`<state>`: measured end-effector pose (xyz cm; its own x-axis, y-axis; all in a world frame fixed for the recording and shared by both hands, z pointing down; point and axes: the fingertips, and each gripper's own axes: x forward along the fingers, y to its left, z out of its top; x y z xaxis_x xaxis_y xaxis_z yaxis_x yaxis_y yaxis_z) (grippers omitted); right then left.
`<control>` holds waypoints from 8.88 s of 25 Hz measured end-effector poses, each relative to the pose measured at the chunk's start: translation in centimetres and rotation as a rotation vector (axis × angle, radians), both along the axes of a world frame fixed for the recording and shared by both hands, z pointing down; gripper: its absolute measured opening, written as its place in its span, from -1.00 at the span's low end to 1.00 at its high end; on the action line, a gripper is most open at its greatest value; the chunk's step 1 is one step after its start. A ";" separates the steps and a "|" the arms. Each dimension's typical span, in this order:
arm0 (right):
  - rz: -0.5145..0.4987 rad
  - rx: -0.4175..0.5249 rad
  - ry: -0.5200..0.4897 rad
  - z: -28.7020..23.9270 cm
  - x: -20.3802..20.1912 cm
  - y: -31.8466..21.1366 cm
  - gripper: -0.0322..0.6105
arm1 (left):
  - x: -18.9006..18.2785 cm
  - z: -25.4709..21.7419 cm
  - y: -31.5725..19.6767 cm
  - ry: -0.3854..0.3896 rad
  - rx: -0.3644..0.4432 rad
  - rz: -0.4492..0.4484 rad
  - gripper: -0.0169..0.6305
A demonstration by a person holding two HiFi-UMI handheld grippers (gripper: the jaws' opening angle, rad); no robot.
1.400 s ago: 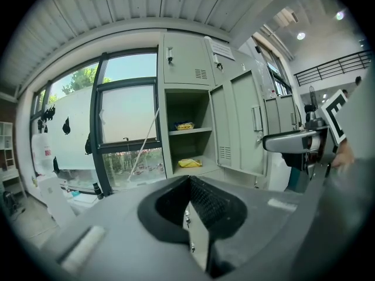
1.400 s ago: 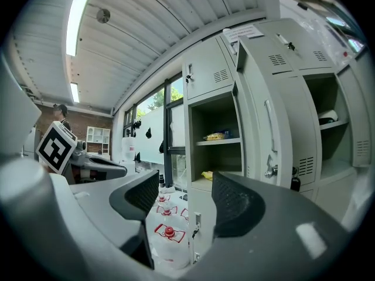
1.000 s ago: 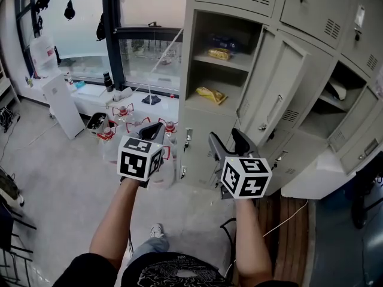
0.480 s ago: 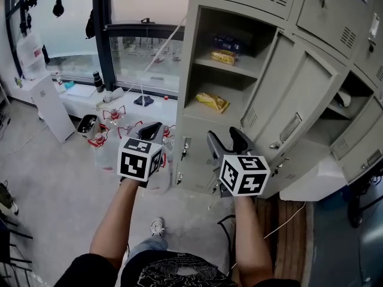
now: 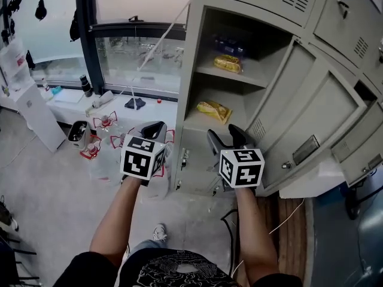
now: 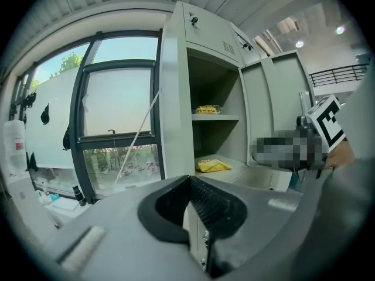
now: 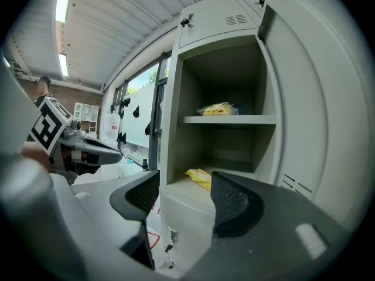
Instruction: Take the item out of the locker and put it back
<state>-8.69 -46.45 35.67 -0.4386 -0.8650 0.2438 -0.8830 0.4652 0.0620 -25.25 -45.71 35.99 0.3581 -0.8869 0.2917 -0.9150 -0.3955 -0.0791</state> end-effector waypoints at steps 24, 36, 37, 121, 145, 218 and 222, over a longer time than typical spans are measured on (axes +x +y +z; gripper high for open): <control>0.107 -0.095 0.260 5.9 0.2 -11.5 -0.14 | -0.6 1.7 -9.7 -0.015 -0.024 0.174 -0.95; 0.142 -0.107 0.374 7.4 0.4 -13.5 -0.34 | -1.5 1.3 -11.2 -0.019 -0.001 0.191 -0.95; 0.150 -0.103 0.389 7.4 0.5 -13.5 -0.40 | -1.5 1.4 -11.2 -0.012 -0.007 0.197 -0.95; 0.051 0.094 0.138 -1.3 8.3 11.5 -0.82 | 11.9 -0.4 11.4 -0.028 0.017 0.121 -0.95; 0.197 0.130 0.052 -3.8 12.0 22.3 -0.82 | 17.4 -1.8 18.8 -0.038 0.026 0.295 -0.95; 0.881 0.097 0.067 -3.1 48.7 37.4 -0.82 | 55.3 -2.7 24.6 0.037 0.063 0.891 -0.95; 0.860 0.100 0.056 -3.2 52.2 36.6 -0.82 | 58.2 -2.6 23.9 0.020 0.059 0.860 -0.95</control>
<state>43.52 -9.85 32.50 0.3879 -0.9093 0.1508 -0.9202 -0.3725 0.1206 32.90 -21.82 33.41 0.9169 -0.3188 0.2402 -0.3010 -0.9475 -0.1083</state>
